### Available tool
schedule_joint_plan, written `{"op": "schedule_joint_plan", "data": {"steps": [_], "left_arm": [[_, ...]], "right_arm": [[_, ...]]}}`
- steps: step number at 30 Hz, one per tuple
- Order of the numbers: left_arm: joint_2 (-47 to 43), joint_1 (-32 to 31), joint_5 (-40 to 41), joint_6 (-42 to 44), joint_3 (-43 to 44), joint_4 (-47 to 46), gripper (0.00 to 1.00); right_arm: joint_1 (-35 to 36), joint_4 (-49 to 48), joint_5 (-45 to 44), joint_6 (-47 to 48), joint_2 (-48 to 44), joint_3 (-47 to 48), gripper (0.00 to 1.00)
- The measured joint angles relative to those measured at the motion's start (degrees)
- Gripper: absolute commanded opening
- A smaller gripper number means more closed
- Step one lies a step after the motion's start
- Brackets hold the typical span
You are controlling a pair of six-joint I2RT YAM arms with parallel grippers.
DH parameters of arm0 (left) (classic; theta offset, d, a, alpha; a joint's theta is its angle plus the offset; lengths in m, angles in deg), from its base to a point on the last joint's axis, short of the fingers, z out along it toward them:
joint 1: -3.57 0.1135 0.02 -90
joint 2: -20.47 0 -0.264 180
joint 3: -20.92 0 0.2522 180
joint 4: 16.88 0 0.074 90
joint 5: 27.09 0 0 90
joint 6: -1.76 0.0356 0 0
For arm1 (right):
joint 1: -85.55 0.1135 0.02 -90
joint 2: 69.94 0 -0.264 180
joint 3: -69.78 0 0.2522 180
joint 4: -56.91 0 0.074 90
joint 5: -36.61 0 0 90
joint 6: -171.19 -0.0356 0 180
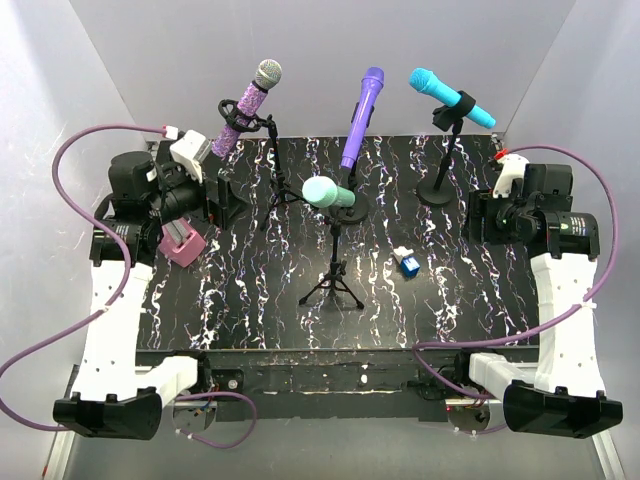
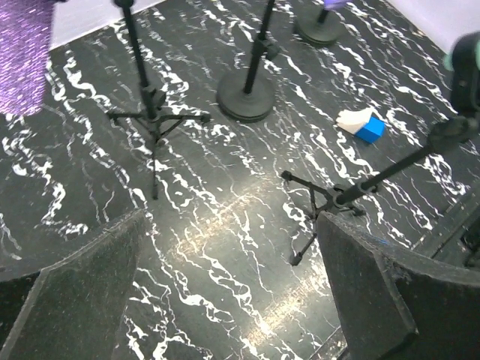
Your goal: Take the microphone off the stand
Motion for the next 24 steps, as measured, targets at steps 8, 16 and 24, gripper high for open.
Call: {"op": "schedule_joint_plan", "data": {"steps": [8, 16, 24], "left_arm": [[1.2, -2.3, -10.0, 5.5, 0.2, 1.2, 0.98], [6.1, -5.8, -14.3, 11.6, 0.7, 4.4, 0.98], [8.7, -8.4, -15.6, 13.9, 4.3, 5.1, 0.98]], "right_arm": [[0.0, 1.0, 15.0, 8.6, -0.6, 3.9, 0.78], [3.7, -1.4, 38.7, 19.1, -4.1, 7.5, 0.8], [21.8, -5.7, 41.0, 28.1, 1.2, 12.5, 0.8]]}}
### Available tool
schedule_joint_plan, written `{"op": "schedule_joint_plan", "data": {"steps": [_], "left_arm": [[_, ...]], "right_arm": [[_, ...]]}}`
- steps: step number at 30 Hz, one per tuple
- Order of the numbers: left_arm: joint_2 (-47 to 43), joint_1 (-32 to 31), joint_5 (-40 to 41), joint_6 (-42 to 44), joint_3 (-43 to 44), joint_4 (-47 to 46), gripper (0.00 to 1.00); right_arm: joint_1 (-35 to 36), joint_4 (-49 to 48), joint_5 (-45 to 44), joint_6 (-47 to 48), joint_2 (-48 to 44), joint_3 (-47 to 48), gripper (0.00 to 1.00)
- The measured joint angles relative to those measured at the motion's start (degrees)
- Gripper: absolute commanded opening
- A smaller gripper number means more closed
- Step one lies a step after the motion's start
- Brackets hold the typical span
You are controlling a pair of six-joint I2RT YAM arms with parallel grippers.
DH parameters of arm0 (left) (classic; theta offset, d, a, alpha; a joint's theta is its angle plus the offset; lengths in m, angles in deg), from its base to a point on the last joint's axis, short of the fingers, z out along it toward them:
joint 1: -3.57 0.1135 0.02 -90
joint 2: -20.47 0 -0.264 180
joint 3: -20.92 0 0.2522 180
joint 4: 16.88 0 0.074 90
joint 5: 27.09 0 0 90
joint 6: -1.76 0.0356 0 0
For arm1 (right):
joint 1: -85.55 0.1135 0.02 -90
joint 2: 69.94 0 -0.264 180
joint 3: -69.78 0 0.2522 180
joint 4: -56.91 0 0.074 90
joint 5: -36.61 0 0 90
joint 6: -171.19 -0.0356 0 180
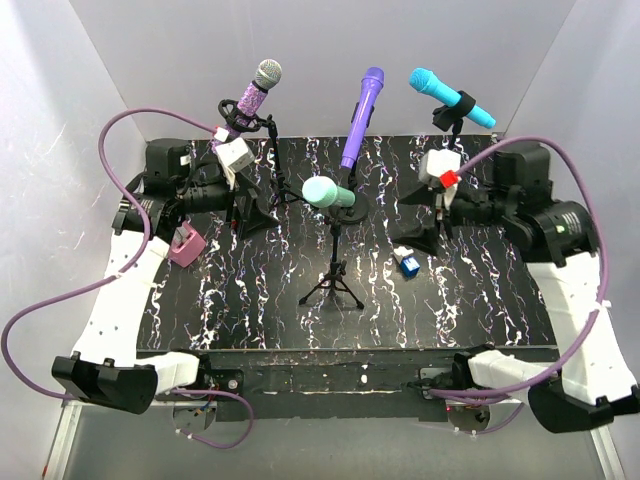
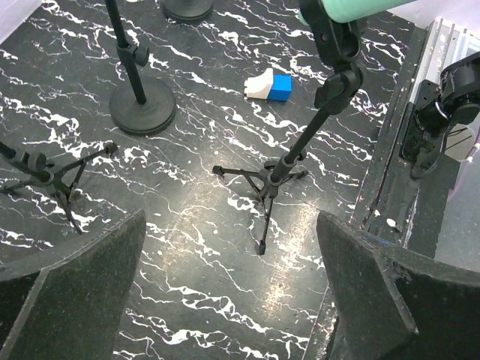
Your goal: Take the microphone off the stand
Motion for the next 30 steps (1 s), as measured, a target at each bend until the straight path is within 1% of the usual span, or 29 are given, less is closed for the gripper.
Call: {"op": "schedule_joint_plan", "data": {"steps": [6, 10, 15, 24, 30], "left_arm": [[0.0, -0.4, -0.3, 1.1, 1.8, -0.1, 0.98], [0.2, -0.5, -0.2, 1.7, 1.9, -0.9, 0.98], [1.3, -0.6, 0.1, 2.2, 4.2, -1.6, 0.98], [1.3, -0.7, 0.5, 1.6, 4.7, -2.1, 0.98], [1.2, -0.7, 1.7, 1.4, 5.0, -2.1, 0.98]], "right_arm": [[4.6, -3.3, 1.0, 4.4, 7.3, 1.7, 0.82], [6.0, -6.5, 1.9, 5.7, 11.2, 2.4, 0.82], [6.9, -7.6, 3.4, 8.5, 15.5, 5.2, 0.82], [8.3, -4.5, 7.4, 14.9, 23.5, 13.1, 0.82], [9.5, 0.5, 9.1, 19.0, 26.3, 13.7, 0.8]]}}
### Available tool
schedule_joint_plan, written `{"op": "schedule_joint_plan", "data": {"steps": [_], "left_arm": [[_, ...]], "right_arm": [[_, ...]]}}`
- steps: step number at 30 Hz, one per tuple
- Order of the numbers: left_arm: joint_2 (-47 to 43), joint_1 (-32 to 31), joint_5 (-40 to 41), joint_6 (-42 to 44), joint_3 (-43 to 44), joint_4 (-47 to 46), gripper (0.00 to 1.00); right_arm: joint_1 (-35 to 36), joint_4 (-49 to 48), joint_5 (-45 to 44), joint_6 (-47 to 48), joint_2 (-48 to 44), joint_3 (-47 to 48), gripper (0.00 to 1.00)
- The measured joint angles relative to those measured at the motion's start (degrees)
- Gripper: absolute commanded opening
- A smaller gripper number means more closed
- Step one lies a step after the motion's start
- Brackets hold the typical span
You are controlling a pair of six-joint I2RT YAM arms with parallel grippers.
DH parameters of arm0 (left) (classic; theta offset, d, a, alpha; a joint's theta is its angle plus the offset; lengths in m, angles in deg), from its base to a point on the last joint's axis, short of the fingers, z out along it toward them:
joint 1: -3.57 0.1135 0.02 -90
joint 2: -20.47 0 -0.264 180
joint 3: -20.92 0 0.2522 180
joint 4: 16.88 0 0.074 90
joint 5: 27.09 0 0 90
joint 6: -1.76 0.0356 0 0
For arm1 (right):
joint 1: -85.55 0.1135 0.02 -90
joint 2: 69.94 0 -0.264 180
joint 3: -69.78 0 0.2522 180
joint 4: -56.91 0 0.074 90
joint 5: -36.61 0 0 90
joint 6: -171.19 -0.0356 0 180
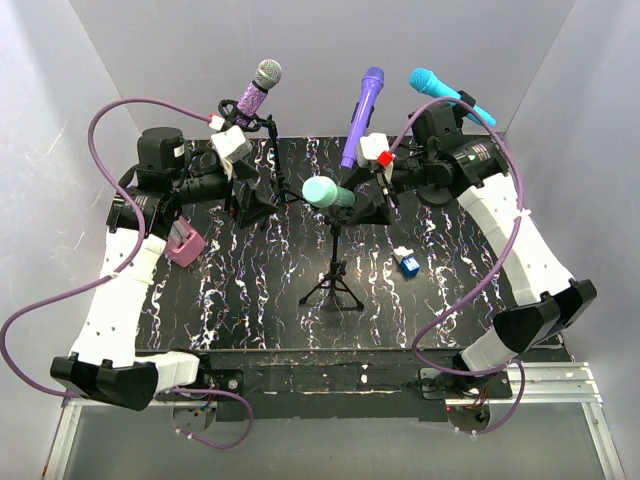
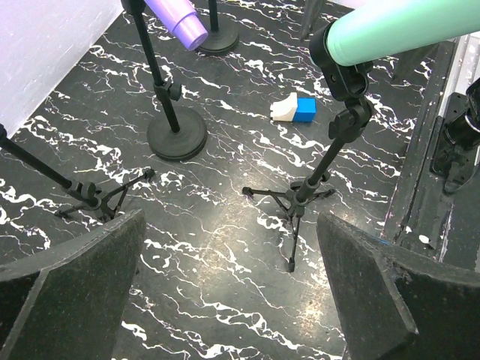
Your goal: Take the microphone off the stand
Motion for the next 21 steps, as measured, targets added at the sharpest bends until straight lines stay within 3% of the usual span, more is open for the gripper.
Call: {"op": "schedule_joint_plan", "data": {"steps": [13, 21], "left_arm": [[-0.5, 0.0, 0.2, -0.3, 0.8, 0.0, 0.98], [-0.5, 0.0, 0.2, -1.0, 0.9, -1.0, 0.97]], "right_arm": [[1.3, 0.5, 0.7, 2.0, 0.4, -2.3, 0.57], [1.3, -14.9, -2.8, -9.3, -7.6, -14.5, 0.41]]}}
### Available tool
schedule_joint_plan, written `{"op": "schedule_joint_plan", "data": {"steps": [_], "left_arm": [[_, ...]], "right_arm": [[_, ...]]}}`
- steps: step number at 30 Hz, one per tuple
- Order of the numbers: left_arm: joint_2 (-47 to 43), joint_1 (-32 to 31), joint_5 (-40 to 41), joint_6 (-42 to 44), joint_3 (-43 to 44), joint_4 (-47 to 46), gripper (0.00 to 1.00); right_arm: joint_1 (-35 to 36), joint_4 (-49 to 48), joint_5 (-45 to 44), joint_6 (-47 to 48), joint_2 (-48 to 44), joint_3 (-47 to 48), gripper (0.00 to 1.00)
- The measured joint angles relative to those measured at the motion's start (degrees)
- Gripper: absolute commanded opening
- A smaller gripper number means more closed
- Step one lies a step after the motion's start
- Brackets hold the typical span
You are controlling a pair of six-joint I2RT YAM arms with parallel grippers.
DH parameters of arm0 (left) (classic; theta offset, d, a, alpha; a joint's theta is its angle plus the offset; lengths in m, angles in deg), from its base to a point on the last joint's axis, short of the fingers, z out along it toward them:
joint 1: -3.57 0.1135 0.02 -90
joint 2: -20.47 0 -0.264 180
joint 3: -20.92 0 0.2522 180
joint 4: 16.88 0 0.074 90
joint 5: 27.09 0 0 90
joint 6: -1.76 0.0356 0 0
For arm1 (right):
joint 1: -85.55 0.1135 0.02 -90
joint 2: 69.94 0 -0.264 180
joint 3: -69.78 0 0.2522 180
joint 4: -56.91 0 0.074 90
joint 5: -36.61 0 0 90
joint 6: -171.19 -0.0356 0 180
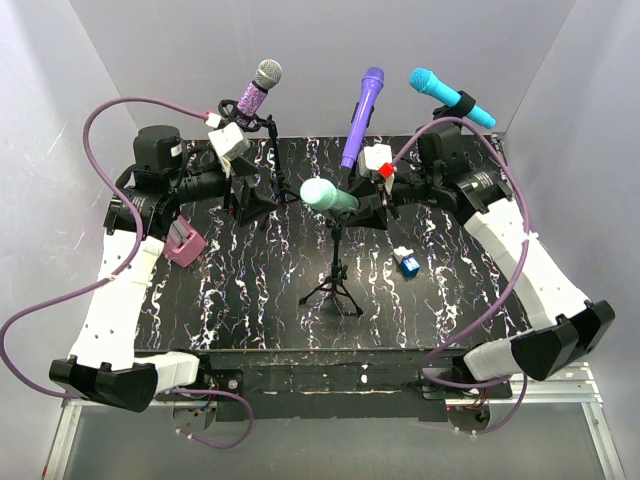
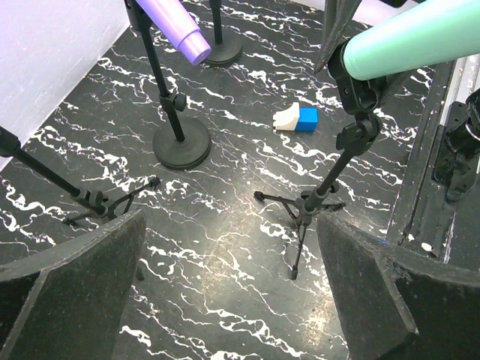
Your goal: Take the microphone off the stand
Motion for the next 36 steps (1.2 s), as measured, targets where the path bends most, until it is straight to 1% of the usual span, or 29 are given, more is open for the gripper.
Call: {"op": "schedule_joint_plan", "data": {"steps": [3, 9, 12, 15, 18, 22, 23, 24, 26, 27, 28, 30, 32, 36], "left_arm": [[0.2, -0.2, 0.0, -0.4, 0.0, -1.0, 0.96], [1.1, -0.4, -0.4, -1.7, 0.0, -4.0, 0.96], [1.9, -0.4, -0.9, -2.9, 0.1, -6.0, 0.96], [2.4, -0.4, -1.8, -4.1, 0.1, -8.0, 0.96], [2.5, -0.5, -3.5, -6.2, 0.1, -10.4, 0.96], [2.5, -0.5, -6.0, -11.2, 0.1, -15.4, 0.97], [2.5, -0.5, -6.5, -12.4, 0.1, -16.5, 0.97], [2.5, -0.5, -6.9, -13.4, 0.1, -17.5, 0.98], [2.5, -0.5, -8.0, -16.1, 0.1, -19.6, 0.98], [2.5, -0.5, -8.5, -17.5, 0.0, -20.8, 0.98], [2.5, -0.6, -9.0, -18.8, 0.0, -21.9, 0.98], [2.4, -0.6, -9.9, -21.4, -0.7, -24.6, 0.98], [2.3, -0.6, -10.8, -24.0, -2.2, -27.0, 0.98], [2.3, -0.7, -12.1, -28.0, -4.4, -30.9, 0.98]], "right_arm": [[0.2, -6.6, -3.2, -6.6, -3.3, -4.8, 0.39], [2.2, -17.6, -12.9, -17.2, -9.9, -13.2, 0.28], [2.6, -21.1, -18.0, -21.4, -12.3, -16.1, 0.25], [3.4, -23.9, -23.1, -25.1, -14.0, -18.1, 0.25], [4.8, -25.4, -28.0, -27.2, -14.1, -18.4, 0.22], [7.0, -26.7, -32.2, -28.3, -13.5, -18.4, 0.22], [7.4, -27.0, -32.6, -28.4, -13.1, -18.2, 0.24], [7.6, -27.1, -33.0, -28.6, -12.7, -17.8, 0.28], [7.7, -27.5, -33.6, -29.2, -11.8, -17.2, 0.48], [7.7, -27.7, -33.7, -29.6, -11.3, -16.9, 0.59], [7.7, -27.6, -33.5, -29.9, -10.8, -16.3, 0.67], [7.7, -26.7, -32.8, -29.9, -9.4, -14.8, 0.73], [7.6, -25.6, -32.3, -29.7, -8.5, -13.8, 0.77], [7.6, -23.3, -29.7, -29.2, -8.1, -13.6, 0.77]]}}
